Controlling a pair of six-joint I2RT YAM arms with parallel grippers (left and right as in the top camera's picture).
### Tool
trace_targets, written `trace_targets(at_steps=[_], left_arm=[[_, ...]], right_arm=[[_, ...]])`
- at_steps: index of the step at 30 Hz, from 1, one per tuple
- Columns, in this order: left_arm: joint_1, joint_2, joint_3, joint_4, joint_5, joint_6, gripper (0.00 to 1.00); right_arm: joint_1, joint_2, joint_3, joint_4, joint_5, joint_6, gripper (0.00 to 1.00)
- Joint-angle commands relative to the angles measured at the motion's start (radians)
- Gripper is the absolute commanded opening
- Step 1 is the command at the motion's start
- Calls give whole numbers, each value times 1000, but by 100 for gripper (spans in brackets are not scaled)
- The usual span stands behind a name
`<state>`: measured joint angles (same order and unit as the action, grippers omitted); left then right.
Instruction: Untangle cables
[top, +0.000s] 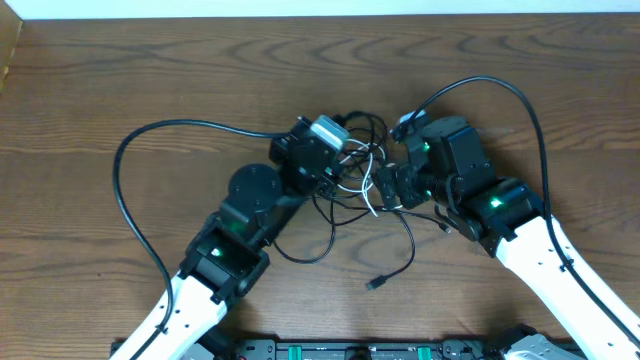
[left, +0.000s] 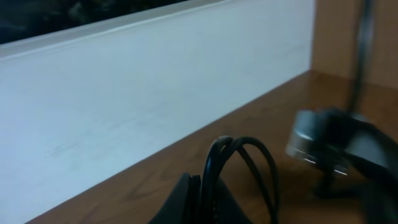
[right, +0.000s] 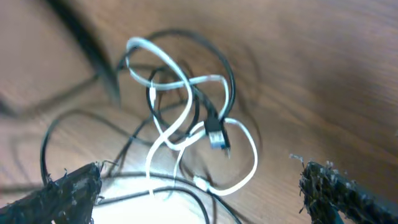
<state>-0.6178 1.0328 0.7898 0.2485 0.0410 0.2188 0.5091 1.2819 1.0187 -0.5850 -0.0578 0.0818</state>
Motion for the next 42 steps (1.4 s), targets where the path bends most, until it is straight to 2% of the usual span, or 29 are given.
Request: trace_targets(at_steps=[1,9,19,26,32,34,37,42], left_arm=[[56,-18,5,16,-29,6,8],[64,-25,5,13,-22,1,7],[64,-25,5,-23,-23,1,7],[64,-25,5,-31,-23,1,7],[64,-25,5,-31,-23,1,7],[64,-25,5,-31,-23,1,7],[64,-25,5,-32,-22,1,7],[64,-25,5,-32,-23,1,7]], right_arm=[[4,8,5,-25,-27,-109,99],[10,110,5,13,-28,-117,99],[77,251,5,203,-32,-121,99],[122,263,5,251,-31,-121,85],[145,263,5,270,-32,-93,79],[155,263,5,272,-38,-69,81],[179,263,5,283,-123,-44,90],[221,263,5,290,-134,-31,89]])
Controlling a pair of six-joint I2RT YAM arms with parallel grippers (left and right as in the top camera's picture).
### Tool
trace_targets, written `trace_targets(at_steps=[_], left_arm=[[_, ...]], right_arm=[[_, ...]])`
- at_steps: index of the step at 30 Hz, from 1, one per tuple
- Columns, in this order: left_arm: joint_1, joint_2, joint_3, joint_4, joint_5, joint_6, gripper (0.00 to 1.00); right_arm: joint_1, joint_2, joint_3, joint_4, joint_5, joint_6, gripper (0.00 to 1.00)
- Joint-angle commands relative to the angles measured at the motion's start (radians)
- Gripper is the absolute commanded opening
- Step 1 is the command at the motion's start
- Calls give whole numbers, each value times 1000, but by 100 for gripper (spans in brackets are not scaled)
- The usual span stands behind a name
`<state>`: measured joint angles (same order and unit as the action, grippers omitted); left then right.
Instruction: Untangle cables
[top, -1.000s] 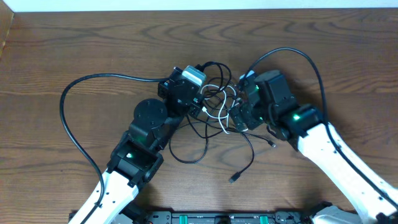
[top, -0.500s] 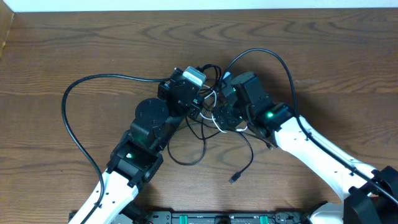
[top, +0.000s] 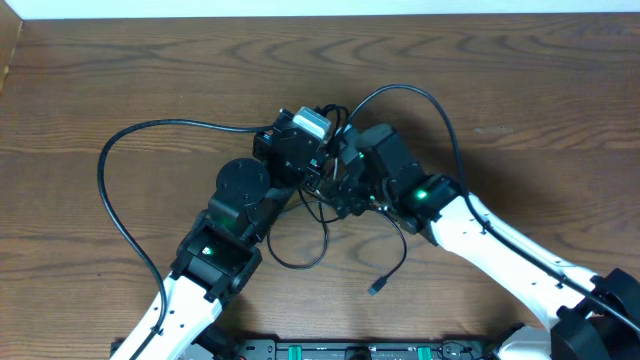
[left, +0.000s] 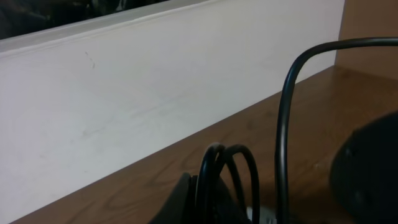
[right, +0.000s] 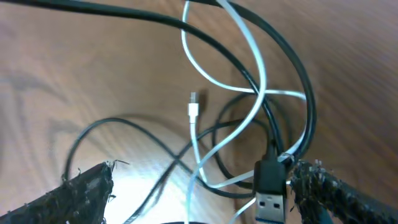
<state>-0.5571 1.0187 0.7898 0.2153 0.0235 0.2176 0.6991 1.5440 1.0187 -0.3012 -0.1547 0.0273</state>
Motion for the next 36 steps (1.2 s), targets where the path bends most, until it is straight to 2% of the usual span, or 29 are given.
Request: trace_targets(at_steps=[1,7,12,15,22,28,31,33,36], left_arm=[[3,-11,5,2,-5,2,7],[3,-11,5,2,-5,2,7],[6,-11,5,2,-68,11,7],[29,-22,5,2,-127,23,7],[73,-64,5,-22,-126,22,7],[76,-73,5,-55,-125,22,7],[76,-73,5,-57,-125,22,7],[76,-73,5,-58,-125,22,7],[76,-73,5,-58,-125,22,7]], right_arm=[[37,2,5,5,-19,24,88],[44,50,5,6,115,24,81],[24,165,5,7,334,29,81],[-3,229,5,23,362,33,82],[-35,256,5,47,358,73,82],[-37,257,5,57,354,73,55],[-37,257,5,55,354,73,27],[-37,257,5,55,354,75,1],[-37,256,5,54,354,101,1]])
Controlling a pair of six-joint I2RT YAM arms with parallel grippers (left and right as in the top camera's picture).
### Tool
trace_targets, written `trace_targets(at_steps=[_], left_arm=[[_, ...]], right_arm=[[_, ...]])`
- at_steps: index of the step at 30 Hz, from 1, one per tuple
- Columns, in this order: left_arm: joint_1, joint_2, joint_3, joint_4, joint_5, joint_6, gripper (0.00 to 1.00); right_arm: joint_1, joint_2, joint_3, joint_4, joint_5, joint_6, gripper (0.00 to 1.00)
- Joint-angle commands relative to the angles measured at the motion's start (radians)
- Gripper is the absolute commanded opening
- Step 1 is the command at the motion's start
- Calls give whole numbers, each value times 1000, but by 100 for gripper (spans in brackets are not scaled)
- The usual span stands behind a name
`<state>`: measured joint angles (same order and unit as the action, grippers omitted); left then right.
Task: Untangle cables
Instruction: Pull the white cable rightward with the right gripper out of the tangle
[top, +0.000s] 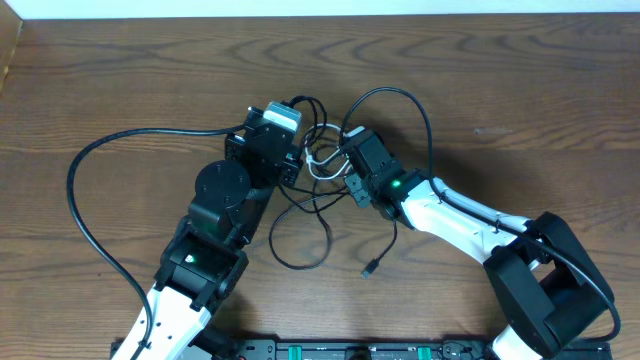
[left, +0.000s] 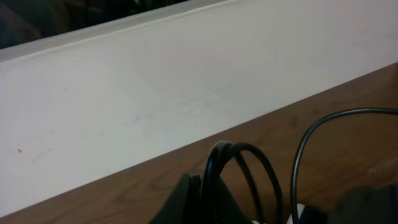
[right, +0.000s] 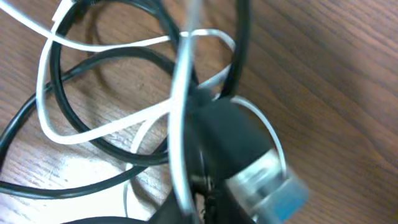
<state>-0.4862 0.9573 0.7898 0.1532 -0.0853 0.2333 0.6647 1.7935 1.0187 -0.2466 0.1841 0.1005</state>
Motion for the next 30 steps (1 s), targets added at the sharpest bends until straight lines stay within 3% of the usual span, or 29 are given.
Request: trace_targets(at_steps=[1,11,20,30], left_arm=[[5,-11,5,4,-16,6,7],[5,-11,5,-92,-17,6,7],[5,-11,5,-140,-17,-3,8],[5,-11,4,-214,-17,-2,7]], right_arm=[[-3,6,5,-1,16,33,1],[-3,-118,9,-72,43,71,1],[-22,-549,10,-88,329,69,1],[-134,-985,10,16,390,16,2]])
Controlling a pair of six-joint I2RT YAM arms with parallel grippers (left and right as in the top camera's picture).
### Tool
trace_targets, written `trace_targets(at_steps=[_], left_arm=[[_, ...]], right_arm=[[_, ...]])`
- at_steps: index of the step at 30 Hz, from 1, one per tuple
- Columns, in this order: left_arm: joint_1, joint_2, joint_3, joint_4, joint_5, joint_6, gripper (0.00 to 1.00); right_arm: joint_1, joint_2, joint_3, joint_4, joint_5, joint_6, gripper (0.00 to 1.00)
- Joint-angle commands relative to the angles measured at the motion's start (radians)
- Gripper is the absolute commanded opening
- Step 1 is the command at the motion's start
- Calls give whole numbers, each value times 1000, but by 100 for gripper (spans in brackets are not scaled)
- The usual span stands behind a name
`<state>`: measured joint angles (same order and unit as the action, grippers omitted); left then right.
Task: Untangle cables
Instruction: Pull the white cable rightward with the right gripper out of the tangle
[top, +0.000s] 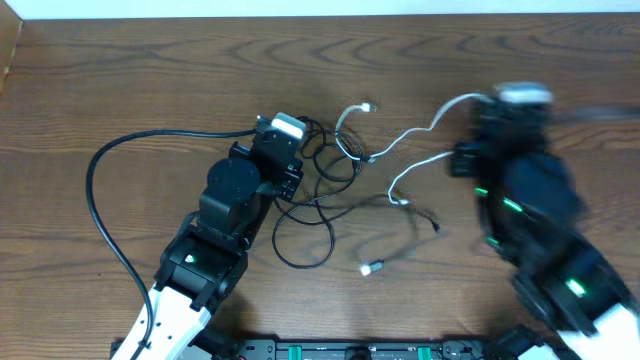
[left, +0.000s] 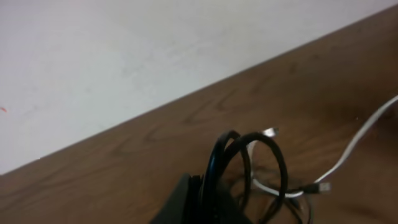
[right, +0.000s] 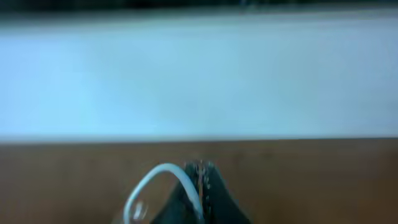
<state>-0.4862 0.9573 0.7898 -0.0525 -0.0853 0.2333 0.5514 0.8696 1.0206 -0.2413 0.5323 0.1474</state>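
Observation:
My left gripper (top: 296, 167) is shut on several loops of black cable (left: 275, 163), which rise above its fingers (left: 186, 198) in the left wrist view. The rest of the black cable (top: 300, 250) lies in loose loops beside it. A thin white cable (top: 415, 133) stretches from that knot to the right, up to my right gripper (top: 497, 100), which is blurred, raised and far right. In the right wrist view the right gripper (right: 200, 186) is shut on the white cable (right: 155, 178), which arcs left out of the jaws.
A loose plug (top: 370, 267) and another small cable end (top: 437, 228) lie on the wooden table (top: 120, 80). The left arm's thick black lead (top: 95, 190) curves over the table's left. A white wall (left: 124, 50) runs along the far edge.
My right gripper was low in the knot beside the left gripper; now it is raised and far to the right, with the white cable drawn out across the table. The left still holds the black loops.
My right gripper hung open right of the tangle, then stood open low over the crossed cables, then shut inside the knot. Now it holds the white cable far right. The left gripper stayed shut on the black loops throughout.

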Motion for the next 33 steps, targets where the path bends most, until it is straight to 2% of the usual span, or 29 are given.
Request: trace_targets(at_steps=[1,4,13,17,20,23,26,31,33], left_arm=[[5,-11,4,-14,-17,-2,8],[5,-11,3,-18,-17,-2,7],[5,-11,3,-25,-17,-2,8],[5,-11,3,-40,-34,-2,28],[6,-11,3,-53,-75,-2,30],[5,-11,3,-56,-92,-2,31],[5,-10,3,-56,-92,-2,33],[5,-2,3,-62,-92,-2,51],[5,3,3,-67,-92,-2,67]], right_arm=[[-29,-92,8,20,42,-48,2],[-41,-155,8,47,69,-86,2],[-42,-220,8,165,439,-153,1],[-42,-220,8,261,745,-153,2],[-45,-220,8,389,923,-217,1],[-63,-220,8,471,943,-288,2],[-98,-220,8,488,908,-288,2],[-171,-195,8,484,775,-296,2],[-203,-165,8,485,742,-296,2]])
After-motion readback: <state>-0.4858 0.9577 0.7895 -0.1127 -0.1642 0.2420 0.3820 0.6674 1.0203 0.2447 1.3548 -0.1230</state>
